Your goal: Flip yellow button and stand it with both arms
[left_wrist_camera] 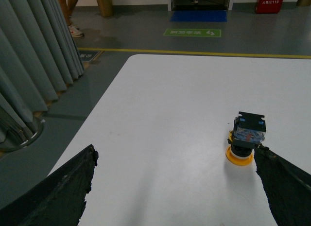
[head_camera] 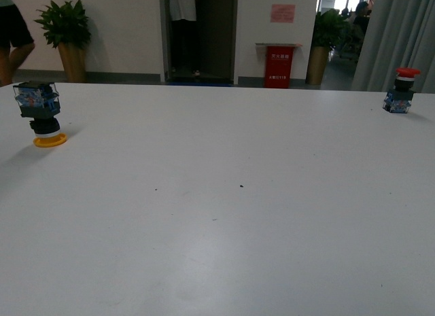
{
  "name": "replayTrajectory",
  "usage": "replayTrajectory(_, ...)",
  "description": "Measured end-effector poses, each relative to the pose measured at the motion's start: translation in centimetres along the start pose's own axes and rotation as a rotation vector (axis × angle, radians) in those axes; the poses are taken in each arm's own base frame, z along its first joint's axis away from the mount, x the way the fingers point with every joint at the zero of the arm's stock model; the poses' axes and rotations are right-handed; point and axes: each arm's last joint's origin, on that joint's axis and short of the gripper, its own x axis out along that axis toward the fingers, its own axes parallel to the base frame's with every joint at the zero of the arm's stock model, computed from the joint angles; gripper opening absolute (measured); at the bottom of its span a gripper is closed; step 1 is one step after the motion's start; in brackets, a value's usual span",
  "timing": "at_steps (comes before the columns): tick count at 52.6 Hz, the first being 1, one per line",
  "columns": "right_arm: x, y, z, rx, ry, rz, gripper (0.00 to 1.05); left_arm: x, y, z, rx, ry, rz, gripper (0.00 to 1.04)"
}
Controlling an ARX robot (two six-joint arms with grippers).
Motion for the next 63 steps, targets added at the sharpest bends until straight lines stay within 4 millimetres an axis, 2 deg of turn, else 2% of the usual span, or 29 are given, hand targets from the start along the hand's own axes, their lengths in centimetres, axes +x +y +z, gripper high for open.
replayTrajectory(10, 0.0, 0.0, 0.0, 0.000, 0.000, 0.000, 0.97, 2.6, -0.2, -0.3, -0.066, 0.010, -0.030, 0.98)
replayTrajectory(19, 0.0, 0.0, 0.0, 0.000, 0.000, 0.000, 0.97, 4.7, -1.4, -0.7, -0.082, 0.034, -0.070, 0.98)
replayTrajectory(30, 0.0, 0.0, 0.0, 0.000, 0.000, 0.000, 0.97, 7.6, -3.3, 0.3, -0.074, 0.048, -0.071, 0.98)
replayTrajectory(52, 0.0, 0.0, 0.0, 0.000, 0.000, 0.000, 0.97, 10.9, -5.6, -0.3, -0.057, 0.115, -0.068, 0.98)
replayTrajectory(63, 0.0, 0.0, 0.0, 0.000, 0.000, 0.000, 0.97, 12.3, -7.4, -0.2, -0.051, 0.131, -0.105, 0.98)
